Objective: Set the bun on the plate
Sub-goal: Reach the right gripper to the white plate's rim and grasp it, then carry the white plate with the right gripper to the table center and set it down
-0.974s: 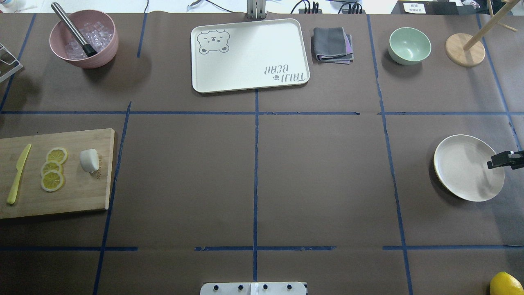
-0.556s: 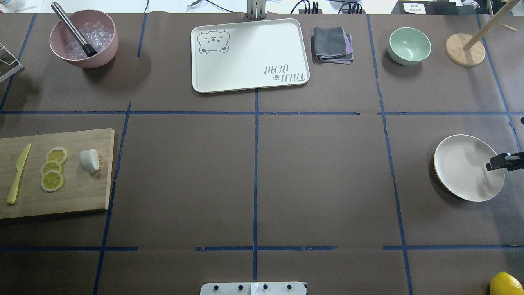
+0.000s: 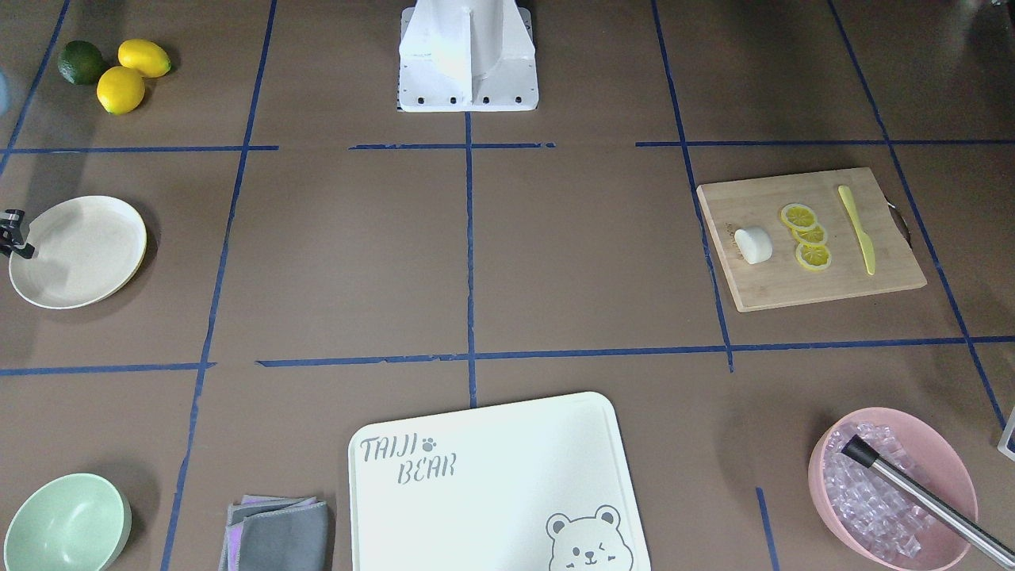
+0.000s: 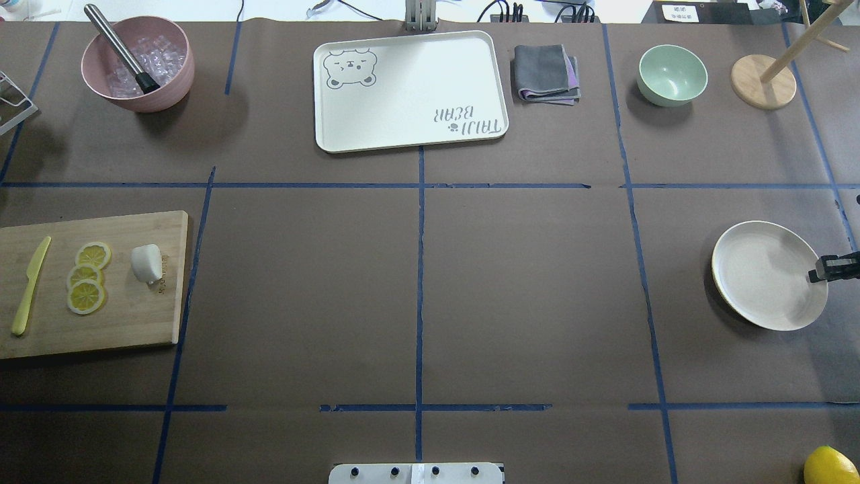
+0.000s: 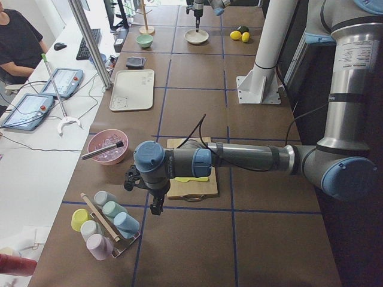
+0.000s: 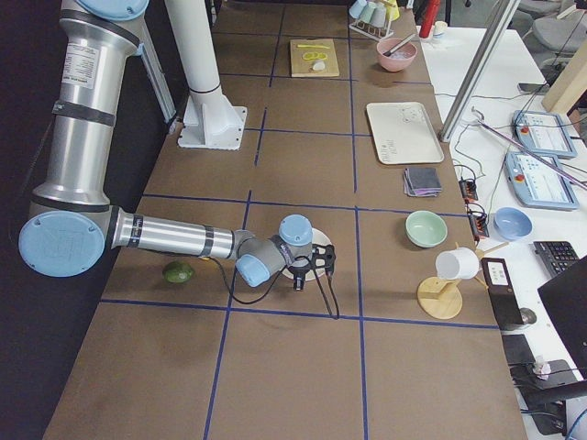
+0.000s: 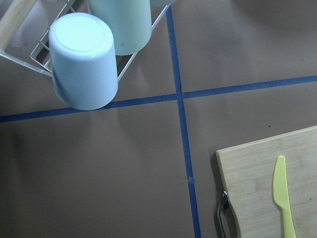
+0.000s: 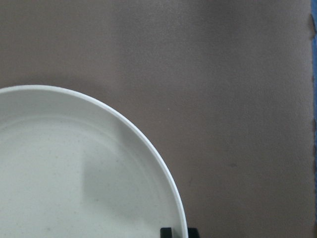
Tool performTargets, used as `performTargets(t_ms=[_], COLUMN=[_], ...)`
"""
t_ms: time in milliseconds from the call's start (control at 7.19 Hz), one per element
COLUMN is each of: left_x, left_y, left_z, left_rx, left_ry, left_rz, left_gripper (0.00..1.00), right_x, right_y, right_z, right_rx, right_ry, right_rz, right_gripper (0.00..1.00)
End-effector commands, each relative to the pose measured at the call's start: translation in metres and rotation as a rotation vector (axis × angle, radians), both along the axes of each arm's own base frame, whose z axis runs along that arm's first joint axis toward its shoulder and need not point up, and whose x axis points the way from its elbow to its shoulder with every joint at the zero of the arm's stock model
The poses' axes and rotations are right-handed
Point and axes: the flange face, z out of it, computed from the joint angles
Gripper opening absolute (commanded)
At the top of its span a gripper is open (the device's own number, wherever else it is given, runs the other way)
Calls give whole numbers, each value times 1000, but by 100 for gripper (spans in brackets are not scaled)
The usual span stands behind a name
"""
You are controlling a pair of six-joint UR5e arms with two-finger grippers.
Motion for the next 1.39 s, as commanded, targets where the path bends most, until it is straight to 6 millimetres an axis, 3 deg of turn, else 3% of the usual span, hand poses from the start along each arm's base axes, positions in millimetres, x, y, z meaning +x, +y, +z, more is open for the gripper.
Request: performTargets(t_ms=[0,139,278,556,834,974,1252], left_x=[0,0,0,0,0,-1,0], left_y=[0,0,0,0,0,1,19], left_z=[-1,-1,-6,-7,-9,-13,-13], left_rx=[2,4,11,13,18,21,16], left_ry=[0,0,0,-1,-1,-2,-2], left_rz=[1,-1,-1,-2,-1,-2,-1], left_gripper=[100,100,100,100,100,100,100], right_x=[2,2,1,-7,-25,-53,-125], right_y=[3,2,3,-3,-29,-48,-59], right_z=[2,-10,-39,-115,-177,-216,-268], right_rx=[0,12,1,-36,-82,-141,-153], right_ry=[-1,-19,-65,-187,-285,-345,-365], right_rz=[2,2,35,110,184,219,218], right_gripper=[0,0,0,0,0,0,0])
